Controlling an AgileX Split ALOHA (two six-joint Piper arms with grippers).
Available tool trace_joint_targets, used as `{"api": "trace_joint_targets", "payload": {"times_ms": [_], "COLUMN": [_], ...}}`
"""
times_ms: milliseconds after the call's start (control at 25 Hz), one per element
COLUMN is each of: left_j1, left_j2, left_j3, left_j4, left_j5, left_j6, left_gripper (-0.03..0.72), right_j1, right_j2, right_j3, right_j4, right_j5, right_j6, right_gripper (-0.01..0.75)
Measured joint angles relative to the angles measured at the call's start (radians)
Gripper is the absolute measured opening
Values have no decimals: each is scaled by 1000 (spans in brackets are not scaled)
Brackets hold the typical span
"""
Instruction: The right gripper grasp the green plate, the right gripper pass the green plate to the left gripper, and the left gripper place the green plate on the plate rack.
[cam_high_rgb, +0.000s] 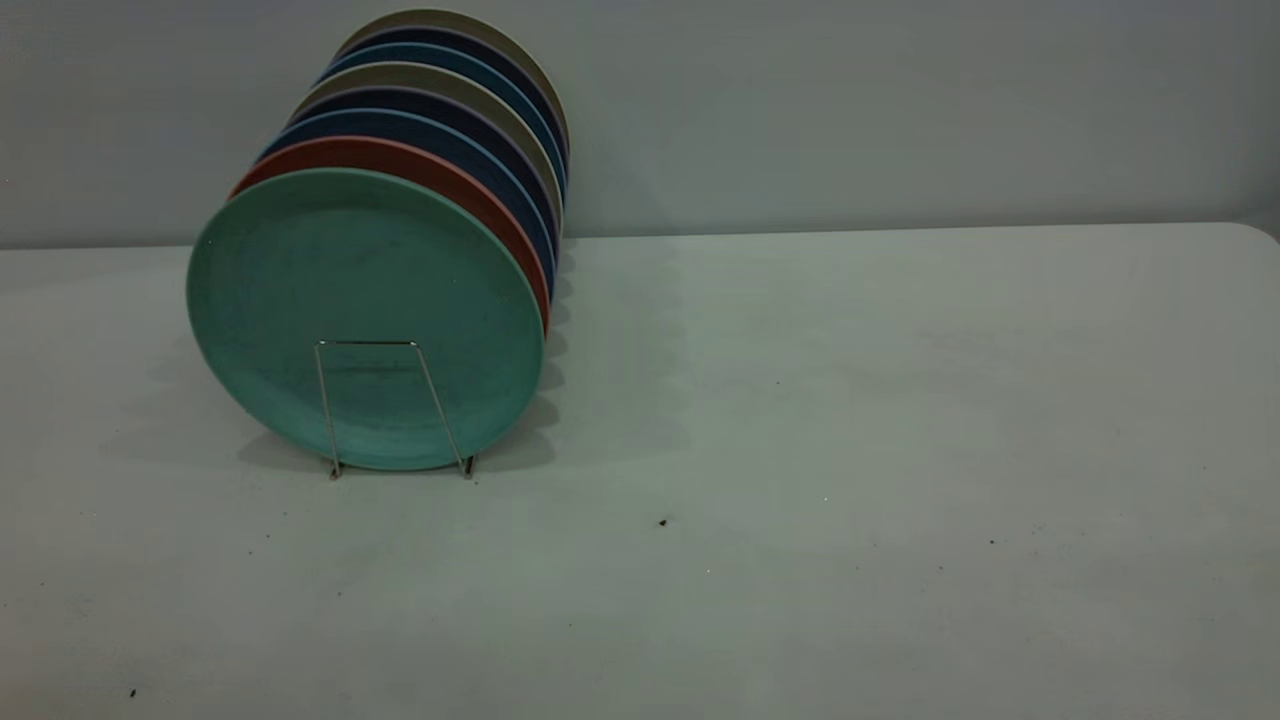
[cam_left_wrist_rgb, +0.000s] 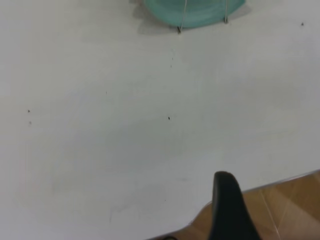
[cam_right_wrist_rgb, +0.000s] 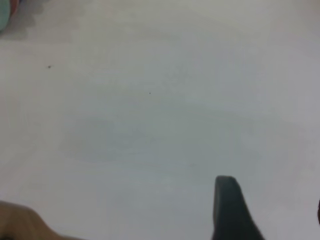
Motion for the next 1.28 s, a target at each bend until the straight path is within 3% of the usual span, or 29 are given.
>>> {"api": "trace_joint_targets", "payload": {"times_ms": [320,1280], "left_j1": [25,43], "left_j2": [-35,-61], "left_j3": [0,0], "left_j4": [0,-2], "left_j5": [0,7], "left_j6": [0,0], "left_gripper": [472,472], "right_j1": [-179,-180], "right_j2": [0,0], "right_j3": [0,0], "right_j4": [0,0], "right_j5": [0,0], "right_j6": [2,2], "right_gripper": [428,428]}}
